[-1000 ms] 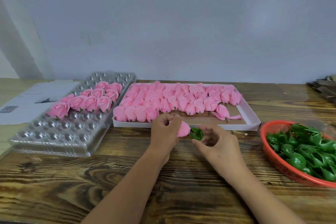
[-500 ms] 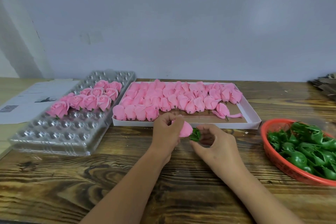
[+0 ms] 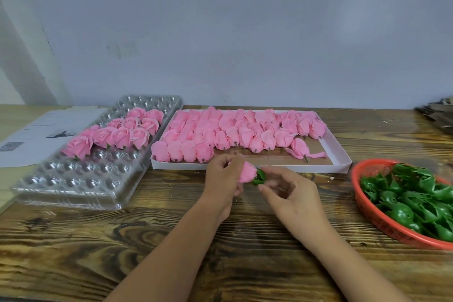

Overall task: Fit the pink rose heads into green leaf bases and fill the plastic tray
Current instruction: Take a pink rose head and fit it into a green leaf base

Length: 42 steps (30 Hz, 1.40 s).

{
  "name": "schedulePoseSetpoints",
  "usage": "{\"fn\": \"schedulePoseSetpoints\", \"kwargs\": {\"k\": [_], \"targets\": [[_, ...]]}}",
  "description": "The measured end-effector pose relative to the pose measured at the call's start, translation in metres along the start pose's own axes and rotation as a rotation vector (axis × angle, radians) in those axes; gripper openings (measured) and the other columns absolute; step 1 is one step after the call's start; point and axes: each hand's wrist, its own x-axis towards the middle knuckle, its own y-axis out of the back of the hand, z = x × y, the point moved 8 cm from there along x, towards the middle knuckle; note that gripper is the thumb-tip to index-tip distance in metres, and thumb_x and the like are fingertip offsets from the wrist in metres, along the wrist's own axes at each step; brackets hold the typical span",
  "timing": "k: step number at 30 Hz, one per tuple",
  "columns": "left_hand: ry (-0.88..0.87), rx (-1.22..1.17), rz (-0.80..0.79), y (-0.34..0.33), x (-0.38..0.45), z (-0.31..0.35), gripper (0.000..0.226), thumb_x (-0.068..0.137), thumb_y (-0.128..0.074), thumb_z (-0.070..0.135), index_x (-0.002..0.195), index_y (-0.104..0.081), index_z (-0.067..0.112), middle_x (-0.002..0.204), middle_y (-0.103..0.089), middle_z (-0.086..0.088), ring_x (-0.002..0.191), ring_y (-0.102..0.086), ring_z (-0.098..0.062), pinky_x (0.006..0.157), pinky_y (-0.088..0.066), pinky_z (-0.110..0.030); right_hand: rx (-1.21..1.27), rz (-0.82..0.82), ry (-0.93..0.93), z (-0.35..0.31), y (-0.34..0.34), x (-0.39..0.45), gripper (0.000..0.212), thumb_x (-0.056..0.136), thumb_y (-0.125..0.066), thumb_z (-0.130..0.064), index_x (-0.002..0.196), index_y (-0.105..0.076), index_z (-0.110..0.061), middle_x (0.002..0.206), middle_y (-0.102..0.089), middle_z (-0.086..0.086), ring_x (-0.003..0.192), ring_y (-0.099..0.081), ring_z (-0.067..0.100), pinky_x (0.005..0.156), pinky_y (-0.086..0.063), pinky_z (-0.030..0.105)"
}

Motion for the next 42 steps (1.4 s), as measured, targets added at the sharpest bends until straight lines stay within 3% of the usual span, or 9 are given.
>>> {"fn": "schedulePoseSetpoints", "kwargs": {"k": [6, 10, 13, 22, 29, 37, 42], "targets": [[0.048, -0.043, -0.027, -0.003, 0.000, -0.005, 0.024, 0.101, -0.059, 0.016, 0.080, -0.057, 0.007, 0.069, -0.054, -0.006, 0.041, -0.039, -0.005, 0.034, -0.027, -0.017, 0.071, 0.009, -0.005, -0.001, 0.000, 0.001, 0.041, 0.080, -0.079, -0.005, 0.102, -0.068, -0.038, 0.089, -0.075, -0.016, 0.087, -0.070, 0.001, 0.078, -0.053, 0.014], [0.060, -0.054, -0.033, -0.004, 0.001, -0.007, 0.022, 0.101, -0.059, 0.016, 0.081, -0.058, 0.008, 0.068, -0.056, -0.004, 0.041, -0.040, -0.004, 0.033, -0.028, -0.017, 0.137, 0.014, 0.008, -0.005, -0.004, 0.000, 0.043, 0.080, -0.077, 0.003, 0.099, -0.067, -0.034, 0.095, -0.073, -0.025, 0.088, -0.069, -0.004, 0.077, -0.050, 0.007], [0.052, -0.066, -0.028, -0.004, 0.000, -0.006, 0.024, 0.101, -0.059, 0.015, 0.078, -0.058, 0.009, 0.067, -0.057, -0.005, 0.040, -0.041, -0.004, 0.033, -0.027, -0.017, 0.159, 0.026, 0.024, -0.004, -0.003, 0.001, 0.042, 0.078, -0.078, 0.004, 0.098, -0.068, -0.032, 0.093, -0.074, -0.020, 0.084, -0.070, -0.001, 0.075, -0.051, 0.008], [0.005, -0.017, -0.012, -0.004, -0.001, -0.002, 0.030, 0.101, -0.058, 0.013, 0.071, -0.057, 0.010, 0.058, -0.055, -0.001, 0.039, -0.039, -0.005, 0.033, -0.027, -0.018, 0.087, 0.069, 0.077, -0.005, 0.000, 0.002, 0.054, 0.076, -0.083, -0.012, 0.097, -0.067, -0.058, 0.092, -0.073, -0.021, 0.084, -0.070, 0.003, 0.076, -0.053, 0.011], [-0.005, 0.012, -0.005, -0.003, -0.001, 0.000, 0.025, 0.101, -0.058, 0.012, 0.076, -0.058, 0.008, 0.073, -0.055, -0.013, 0.041, -0.039, -0.007, 0.034, -0.027, -0.018, 0.066, 0.065, 0.090, -0.003, 0.001, 0.003, 0.059, 0.076, -0.083, -0.009, 0.098, -0.066, -0.061, 0.092, -0.072, -0.022, 0.084, -0.069, 0.002, 0.076, -0.052, 0.010], [-0.041, 0.037, -0.012, -0.002, -0.001, 0.003, 0.027, 0.099, -0.060, 0.013, 0.073, -0.057, 0.010, 0.061, -0.056, -0.002, 0.040, -0.039, -0.007, 0.034, -0.029, -0.018, 0.069, 0.065, 0.104, -0.007, 0.002, 0.002, 0.058, 0.076, -0.084, -0.010, 0.098, -0.066, -0.060, 0.091, -0.072, -0.023, 0.082, -0.069, 0.000, 0.074, -0.051, 0.008], [-0.037, 0.028, 0.003, -0.001, -0.002, 0.003, 0.026, 0.099, -0.060, 0.013, 0.073, -0.057, 0.010, 0.063, -0.056, -0.002, 0.039, -0.041, -0.006, 0.034, -0.029, -0.018, 0.100, 0.051, 0.074, -0.002, 0.001, 0.002, 0.054, 0.076, -0.083, -0.008, 0.093, -0.070, -0.057, 0.090, -0.073, -0.021, 0.082, -0.069, 0.002, 0.074, -0.051, 0.009]]}}
